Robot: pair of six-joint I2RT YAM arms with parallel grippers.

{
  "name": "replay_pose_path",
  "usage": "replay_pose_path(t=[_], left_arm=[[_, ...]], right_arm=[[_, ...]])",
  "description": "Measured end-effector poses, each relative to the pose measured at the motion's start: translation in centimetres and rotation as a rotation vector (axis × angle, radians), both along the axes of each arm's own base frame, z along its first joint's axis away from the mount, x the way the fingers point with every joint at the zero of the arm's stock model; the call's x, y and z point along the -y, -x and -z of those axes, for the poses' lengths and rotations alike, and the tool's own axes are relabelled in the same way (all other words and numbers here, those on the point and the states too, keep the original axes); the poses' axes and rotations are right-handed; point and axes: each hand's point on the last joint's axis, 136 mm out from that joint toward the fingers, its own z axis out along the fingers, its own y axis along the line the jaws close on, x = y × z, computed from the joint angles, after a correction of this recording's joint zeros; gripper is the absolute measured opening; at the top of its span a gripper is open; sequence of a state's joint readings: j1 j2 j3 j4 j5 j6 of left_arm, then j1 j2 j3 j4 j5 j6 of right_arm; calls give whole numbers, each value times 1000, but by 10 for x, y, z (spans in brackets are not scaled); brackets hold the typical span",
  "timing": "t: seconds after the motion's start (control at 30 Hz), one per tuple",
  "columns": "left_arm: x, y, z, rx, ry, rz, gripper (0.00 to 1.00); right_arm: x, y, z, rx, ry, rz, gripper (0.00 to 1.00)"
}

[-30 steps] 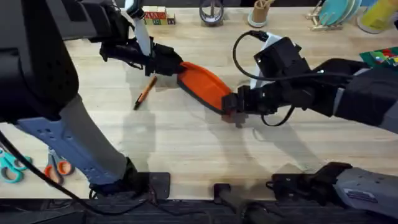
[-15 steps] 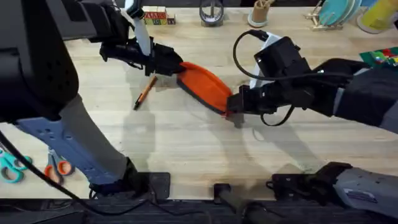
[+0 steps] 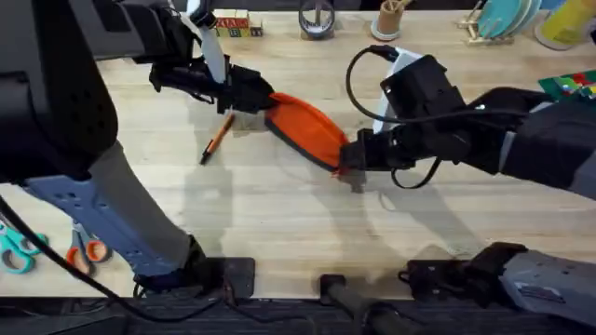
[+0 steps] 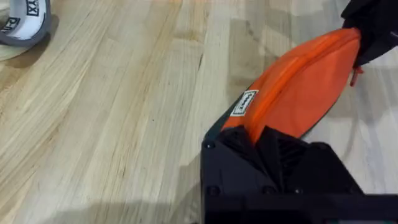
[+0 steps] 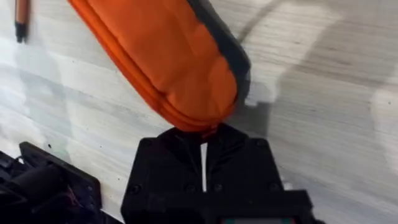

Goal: Unzip the bag, pick up the pens from the table one at a time and place them inside, then zip the bag closed.

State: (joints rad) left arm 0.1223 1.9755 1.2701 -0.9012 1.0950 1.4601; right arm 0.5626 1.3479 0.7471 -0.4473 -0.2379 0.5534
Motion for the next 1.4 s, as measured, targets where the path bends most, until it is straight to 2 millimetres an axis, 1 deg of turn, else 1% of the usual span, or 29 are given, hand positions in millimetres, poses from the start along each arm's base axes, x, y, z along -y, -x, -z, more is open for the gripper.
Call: replay_pose_path(t=[0.2,0.33,0.47,0.8,1.17,1.27,1.4], left_arm=[[0,0,0,0,0,0,42],[0,0,0,1,-1,0,42],[0,-1,0,4,-1,-1,42],[-5,-4,1,15,-9,-10,42],[-6,-4,1,15,-12,-13,42],[-7,-5,2,19,-15,-14,42],[-10,-6,2,23,-23,-21,42]], right_arm=[[0,0,-1,34,14,-71,33],[-2,-3,-6,60,18,-107,33],[-4,-6,-13,92,17,-139,33],[-11,-18,-40,180,0,-182,33],[-13,-22,-44,208,6,-206,32],[-15,-25,-51,225,1,-212,32],[-21,-32,-68,278,-16,-244,32]])
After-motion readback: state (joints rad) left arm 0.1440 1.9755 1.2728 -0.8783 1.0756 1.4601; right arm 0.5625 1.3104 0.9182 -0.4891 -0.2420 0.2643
